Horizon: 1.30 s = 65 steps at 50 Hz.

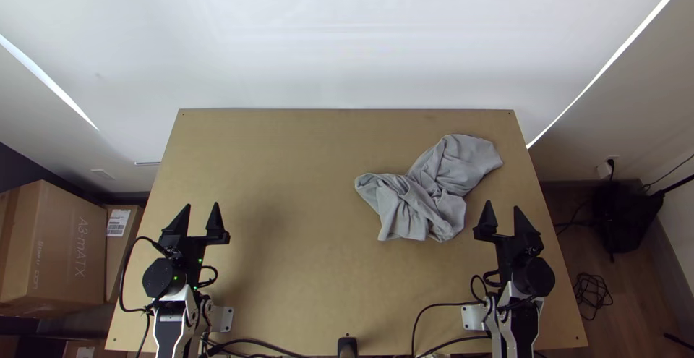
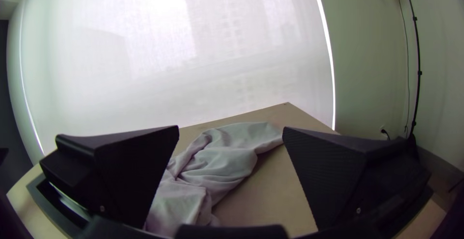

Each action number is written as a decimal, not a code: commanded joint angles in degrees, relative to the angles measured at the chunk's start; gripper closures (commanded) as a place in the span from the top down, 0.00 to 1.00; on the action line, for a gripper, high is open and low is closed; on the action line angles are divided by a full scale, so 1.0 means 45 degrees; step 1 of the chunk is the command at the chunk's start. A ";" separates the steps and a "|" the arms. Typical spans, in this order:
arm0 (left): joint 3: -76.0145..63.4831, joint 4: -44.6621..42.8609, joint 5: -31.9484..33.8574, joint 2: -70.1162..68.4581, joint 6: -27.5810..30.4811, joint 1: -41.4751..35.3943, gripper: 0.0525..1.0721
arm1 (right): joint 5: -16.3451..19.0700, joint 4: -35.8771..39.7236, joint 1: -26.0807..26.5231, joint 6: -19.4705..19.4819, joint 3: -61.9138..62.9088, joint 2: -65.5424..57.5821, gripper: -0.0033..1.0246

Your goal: Fold the t-shirt

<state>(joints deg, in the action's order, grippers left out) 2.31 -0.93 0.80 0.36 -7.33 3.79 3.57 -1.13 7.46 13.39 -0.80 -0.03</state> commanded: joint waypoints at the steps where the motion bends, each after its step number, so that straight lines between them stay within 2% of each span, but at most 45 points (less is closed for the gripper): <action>1: -0.0454 0.0382 0.0018 -0.0080 -0.0675 -0.0276 0.96 | -0.0286 0.0309 -0.0467 0.0697 0.0080 0.0046 0.96; 4: -0.0473 0.0382 0.0018 -0.0080 -0.0402 -0.0335 0.96 | -0.0989 0.0465 -0.0917 0.0736 0.0060 0.0046 0.96; 14: -0.0278 0.0363 0.0018 -0.0080 -0.0285 -0.0061 0.96 | -0.1068 0.0406 -0.1327 0.0580 0.0060 0.0066 0.96; 17: -0.0005 0.0460 -0.0002 0.0037 0.0692 -0.0061 0.96 | -0.1087 0.0348 -0.1209 -0.0182 -0.0038 0.0066 0.96; 22: 0.0855 0.0773 -0.0002 0.1150 0.1063 0.0192 0.96 | -0.1068 0.0152 -0.0995 -0.0827 -0.0213 0.0066 0.96; 32: 0.4624 0.2316 0.0155 0.6521 0.1141 0.0290 0.96 | -0.1048 -0.0140 -0.1522 -0.2155 -0.0799 0.0046 0.96; 45: 0.8902 0.4601 0.0174 0.9685 0.0848 -0.0433 0.96 | -0.0950 0.0367 -0.3592 -0.4147 -0.3123 -0.2317 0.96; 55: 1.1968 0.7277 0.0174 1.1463 0.0751 -0.1604 0.96 | -0.0892 0.2418 -0.5135 -0.5495 -0.5565 -0.5442 0.96; 65: 1.2710 0.7941 0.0174 1.1600 0.0653 -0.2034 0.96 | -0.0736 0.5953 -0.6561 -0.6373 -0.7030 -0.6907 0.96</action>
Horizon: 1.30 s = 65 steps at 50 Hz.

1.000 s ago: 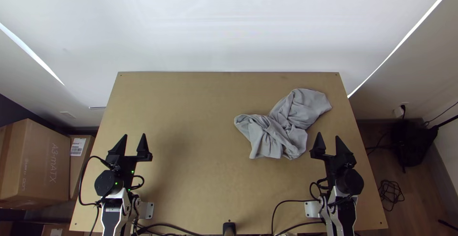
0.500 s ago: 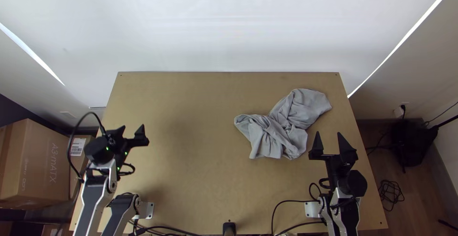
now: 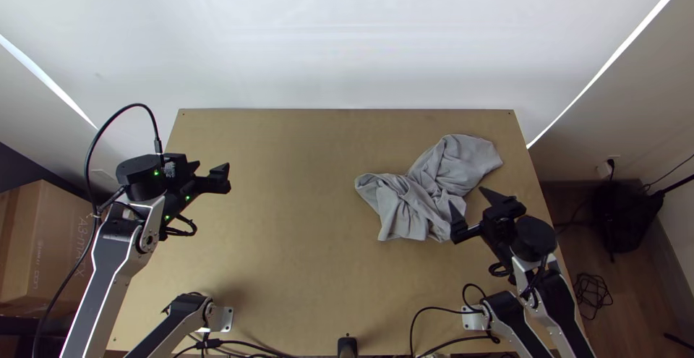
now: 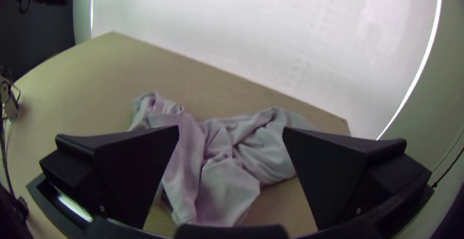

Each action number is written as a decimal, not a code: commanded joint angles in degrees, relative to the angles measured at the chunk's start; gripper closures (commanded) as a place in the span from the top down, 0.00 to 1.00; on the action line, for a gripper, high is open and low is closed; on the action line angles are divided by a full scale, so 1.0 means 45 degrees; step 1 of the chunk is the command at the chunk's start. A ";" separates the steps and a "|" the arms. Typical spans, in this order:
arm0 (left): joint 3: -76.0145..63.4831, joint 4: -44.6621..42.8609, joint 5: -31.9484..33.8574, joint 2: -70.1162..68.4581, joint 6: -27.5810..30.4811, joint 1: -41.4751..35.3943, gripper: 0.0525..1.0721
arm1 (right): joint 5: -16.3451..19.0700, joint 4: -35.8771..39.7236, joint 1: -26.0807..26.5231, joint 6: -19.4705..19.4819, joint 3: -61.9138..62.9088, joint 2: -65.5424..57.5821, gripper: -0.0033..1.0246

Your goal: Fold the t-shirt

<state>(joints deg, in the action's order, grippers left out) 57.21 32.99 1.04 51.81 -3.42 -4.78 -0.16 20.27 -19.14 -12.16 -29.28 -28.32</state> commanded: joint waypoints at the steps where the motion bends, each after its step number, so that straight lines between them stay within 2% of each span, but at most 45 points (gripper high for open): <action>1: 0.0529 0.0500 0.0121 0.0166 -0.0216 -0.0189 0.96 | 0.0095 0.1589 -0.0787 -0.0735 -0.0799 -0.0719 0.96; 8: 0.0470 0.0754 0.0121 0.0088 -0.0216 -0.0325 0.96 | 0.0115 0.3601 -0.1255 -0.1399 -0.1306 -0.0973 0.96; 13: 0.0431 0.0754 0.0121 0.0029 -0.0275 -0.0325 0.96 | 0.0095 0.4362 -0.1627 -0.1731 -0.1306 -0.1130 0.95; 20: 0.0451 0.0832 0.0121 -0.0088 -0.0295 -0.0345 0.96 | 0.0095 0.4304 -0.1607 -0.2043 -0.0681 -0.1286 0.80; 35: 0.0861 0.1360 0.0101 -0.0166 -0.0334 -0.0208 0.96 | 0.0075 0.2878 -0.1275 -0.2649 0.1057 -0.2165 0.80; 36: 0.0880 0.1379 0.0101 -0.0166 -0.0334 -0.0189 0.96 | 0.0075 0.2702 -0.1197 -0.2668 0.1135 -0.2243 0.78; 37: 0.0880 0.1379 0.0101 -0.0166 -0.0314 -0.0169 0.96 | 0.0075 0.2448 -0.1099 -0.2688 0.1213 -0.2360 0.69; 38: 0.0880 0.1379 0.0101 -0.0166 -0.0295 -0.0150 0.96 | 0.0075 0.2175 -0.0982 -0.2688 0.1291 -0.2419 0.54; 40: 0.0900 0.1379 0.0101 -0.0166 -0.0255 -0.0111 0.96 | 0.0095 0.1569 -0.0787 -0.2727 0.1487 -0.2419 0.17; 41: 0.0919 0.1379 0.0101 -0.0166 -0.0255 -0.0072 0.96 | 0.0115 0.1296 -0.0787 -0.2805 0.1565 -0.2380 0.08; 45: 0.1017 0.1379 0.0101 -0.0166 -0.0236 -0.0052 0.96 | 0.0095 0.0788 -0.0787 -0.2844 0.1565 -0.2301 0.08; 46: 0.1017 0.1379 0.0101 -0.0166 -0.0255 -0.0052 0.96 | 0.0095 0.0710 -0.0826 -0.2844 0.1526 -0.2204 0.03; 54: 0.1076 0.1438 0.0121 -0.0088 -0.0627 -0.0404 0.96 | 0.0075 0.0280 -0.0865 -0.2629 0.0862 -0.0973 0.02; 65: 0.1525 0.1438 0.0121 0.0635 -0.1154 -0.1927 0.96 | 0.0017 0.0573 -0.1334 -0.0149 -0.3650 -0.3649 0.03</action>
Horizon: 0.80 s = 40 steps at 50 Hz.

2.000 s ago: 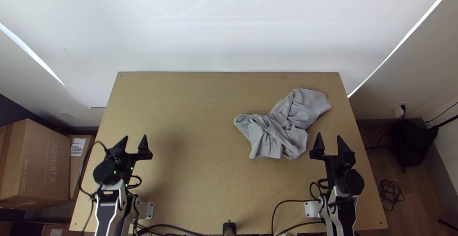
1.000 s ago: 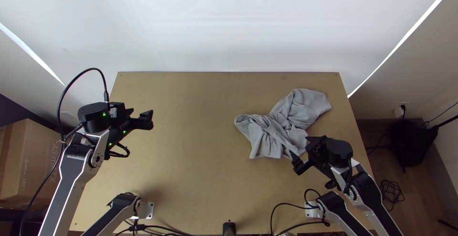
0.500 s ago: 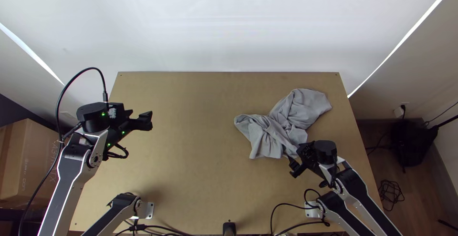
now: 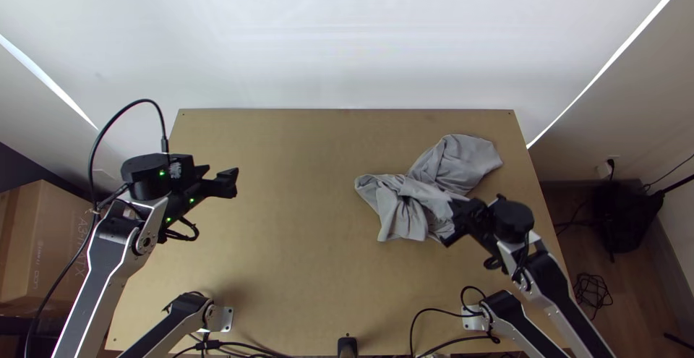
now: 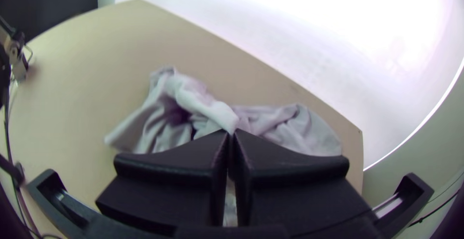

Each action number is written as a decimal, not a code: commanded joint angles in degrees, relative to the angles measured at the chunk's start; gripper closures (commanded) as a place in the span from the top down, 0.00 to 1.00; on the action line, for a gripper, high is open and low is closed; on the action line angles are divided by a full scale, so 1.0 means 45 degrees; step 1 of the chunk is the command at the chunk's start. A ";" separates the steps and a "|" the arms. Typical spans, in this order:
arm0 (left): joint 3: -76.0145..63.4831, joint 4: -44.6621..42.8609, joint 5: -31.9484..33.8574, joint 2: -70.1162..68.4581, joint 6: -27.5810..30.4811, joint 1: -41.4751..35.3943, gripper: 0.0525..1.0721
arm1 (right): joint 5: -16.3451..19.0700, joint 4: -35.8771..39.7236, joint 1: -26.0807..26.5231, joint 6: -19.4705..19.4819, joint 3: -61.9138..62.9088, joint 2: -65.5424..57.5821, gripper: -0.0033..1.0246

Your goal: Fold the t-shirt

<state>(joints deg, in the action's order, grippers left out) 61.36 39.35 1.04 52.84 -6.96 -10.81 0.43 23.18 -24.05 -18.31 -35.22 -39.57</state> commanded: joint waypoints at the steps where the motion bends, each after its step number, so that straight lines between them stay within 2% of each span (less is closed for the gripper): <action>1: 0.0661 0.0024 0.0101 0.0504 -0.0367 -0.0723 0.96 | -0.0114 0.0005 -0.0299 0.1412 -0.2778 -0.1441 0.03; 13: 0.1188 -0.0015 0.0101 0.1188 -0.0250 -0.1797 0.96 | -0.0310 0.0318 -0.1178 0.3345 -0.7017 -0.4761 0.03; 18: 0.1168 -0.0034 0.0121 0.1344 -0.0269 -0.2442 0.96 | -0.0544 0.0259 -0.1764 0.3853 -0.8267 -0.5913 0.03; 26: 0.1012 -0.0425 0.0121 0.2223 -0.0406 -0.3790 0.96 | -0.0759 -0.0053 -0.2018 0.4087 -0.9849 -0.7456 0.03; 40: 0.1110 -0.2671 0.0121 0.4723 -0.0387 -0.5215 0.96 | -0.0778 -0.0112 -0.1999 0.4146 -1.1255 -0.8394 0.03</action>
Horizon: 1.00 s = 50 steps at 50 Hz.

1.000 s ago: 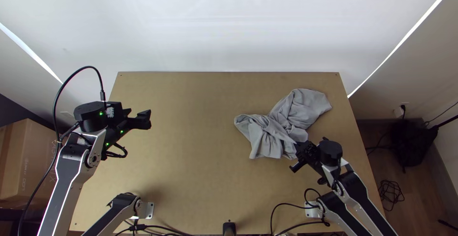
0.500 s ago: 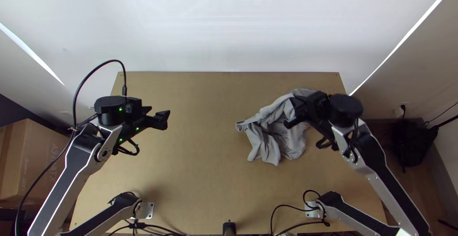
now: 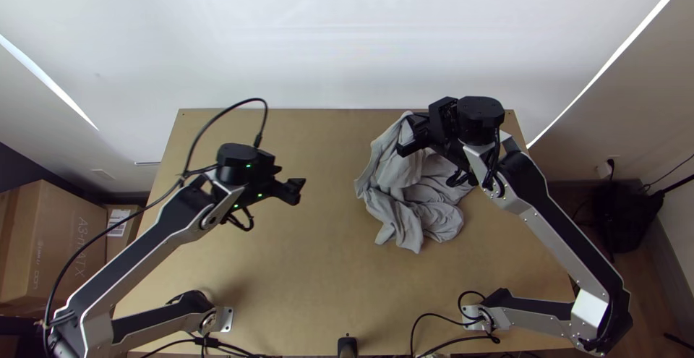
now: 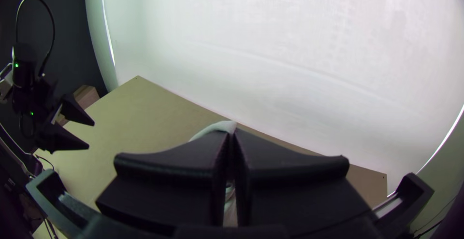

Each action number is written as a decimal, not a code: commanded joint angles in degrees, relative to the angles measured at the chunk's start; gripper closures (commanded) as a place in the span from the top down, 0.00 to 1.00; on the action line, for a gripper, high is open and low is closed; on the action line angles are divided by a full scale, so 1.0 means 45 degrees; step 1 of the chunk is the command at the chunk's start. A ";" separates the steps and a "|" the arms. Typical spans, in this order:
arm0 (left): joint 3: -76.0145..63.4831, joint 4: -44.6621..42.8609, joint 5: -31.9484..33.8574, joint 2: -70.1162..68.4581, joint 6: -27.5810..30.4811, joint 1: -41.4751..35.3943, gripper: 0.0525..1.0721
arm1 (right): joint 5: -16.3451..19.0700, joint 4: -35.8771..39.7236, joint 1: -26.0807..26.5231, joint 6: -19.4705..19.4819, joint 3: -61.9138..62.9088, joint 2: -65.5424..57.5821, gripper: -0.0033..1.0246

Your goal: Fold the t-shirt

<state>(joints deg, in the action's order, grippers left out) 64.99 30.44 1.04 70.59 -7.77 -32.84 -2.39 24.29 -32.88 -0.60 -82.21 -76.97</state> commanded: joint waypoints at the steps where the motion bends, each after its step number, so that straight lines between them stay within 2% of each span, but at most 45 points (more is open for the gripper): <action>1: 0.0362 -0.0826 0.0121 0.0955 -0.0207 -0.0358 0.96 | -0.0152 -0.0360 -0.0017 0.0212 -0.0910 -0.0103 0.03; 14: 0.1573 -0.1803 0.0238 0.3396 -0.1164 -0.1608 0.96 | -0.0171 -0.0281 0.0804 0.0114 -0.1769 -0.0103 0.03; 21: 0.1983 -0.1842 0.1918 0.4685 -0.2023 -0.1901 0.96 | -0.0171 -0.0145 0.1155 0.0095 -0.2121 -0.0064 0.03; 32: 0.1964 -0.1861 0.2133 0.5896 -0.1945 -0.2702 0.95 | -0.0171 0.0090 0.1487 0.0075 -0.2394 -0.0005 0.03; 50: 0.2804 -0.2818 0.3011 0.8005 -0.2199 -0.3034 0.95 | -0.0171 0.0402 0.1487 0.0114 -0.2687 0.0014 0.03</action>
<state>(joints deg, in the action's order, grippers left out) 74.89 18.76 13.32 103.59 -16.36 -46.00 -2.59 26.50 -26.37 -0.62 -92.16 -77.36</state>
